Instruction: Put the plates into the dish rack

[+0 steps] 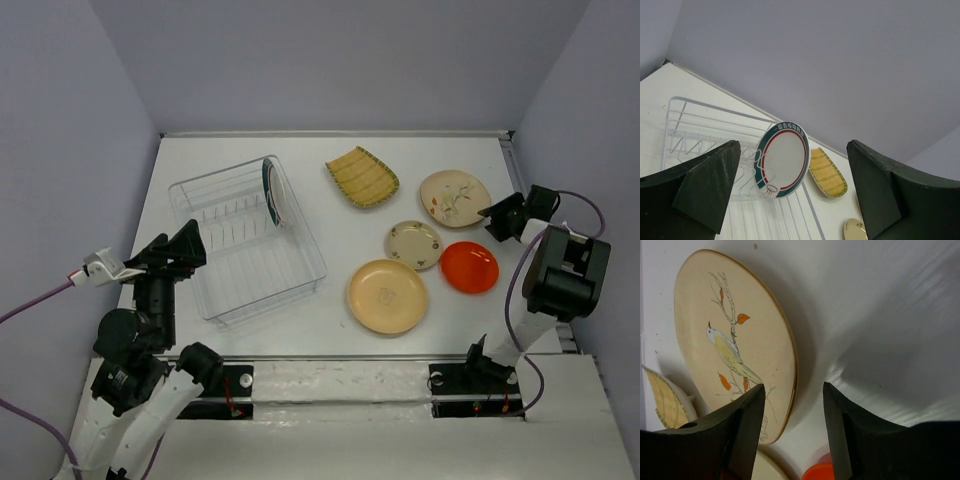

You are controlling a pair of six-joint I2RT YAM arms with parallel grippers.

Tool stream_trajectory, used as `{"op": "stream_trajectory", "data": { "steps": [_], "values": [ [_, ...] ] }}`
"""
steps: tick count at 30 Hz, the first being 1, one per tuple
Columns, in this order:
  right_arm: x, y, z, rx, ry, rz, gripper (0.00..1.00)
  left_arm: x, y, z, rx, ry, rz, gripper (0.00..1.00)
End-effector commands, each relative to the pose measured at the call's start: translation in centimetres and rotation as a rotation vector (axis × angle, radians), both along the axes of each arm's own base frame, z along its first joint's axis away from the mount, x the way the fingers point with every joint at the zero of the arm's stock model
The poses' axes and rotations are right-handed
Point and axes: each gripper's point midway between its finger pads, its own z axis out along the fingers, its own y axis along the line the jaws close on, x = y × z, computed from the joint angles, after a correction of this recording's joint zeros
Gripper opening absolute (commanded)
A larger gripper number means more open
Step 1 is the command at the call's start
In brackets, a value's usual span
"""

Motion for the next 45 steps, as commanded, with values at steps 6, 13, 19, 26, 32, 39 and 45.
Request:
{"op": "stream_trajectory", "data": {
  "steps": [6, 13, 19, 26, 32, 39, 45],
  "values": [
    [4.5, 2.1, -2.2, 0.164, -0.073, 0.162, 0.52, 0.0, 0.1, 1.0, -0.007, -0.041, 0.007, 0.99],
    [5.1, 3.2, -4.2, 0.297, -0.093, 0.142, 0.07, 0.2, 0.0, 0.9, 0.003, -0.032, 0.008, 0.99],
    [6.3, 1.4, 4.1, 0.152, -0.287, 0.094, 0.07, 0.3, -0.1, 0.8, 0.008, -0.028, 0.009, 0.99],
    [3.7, 3.7, 24.2, -0.275, -0.553, 0.07, 0.07, 0.3, -0.4, 0.9, 0.016, -0.034, -0.008, 0.99],
    [-0.4, 12.9, 34.3, -0.476, -0.655, 0.163, 0.07, 0.2, 0.0, 1.0, 0.011, -0.039, 0.011, 0.99],
    [-3.3, 26.3, 41.1, -0.464, -0.777, 0.332, 0.07, -0.5, 2.6, 1.1, -0.082, -0.05, 0.123, 0.99],
    [-4.6, 39.2, 43.1, -0.437, -0.808, 0.446, 0.07, -0.8, 4.2, 0.7, -0.118, -0.039, 0.204, 0.99]
  ]
}}
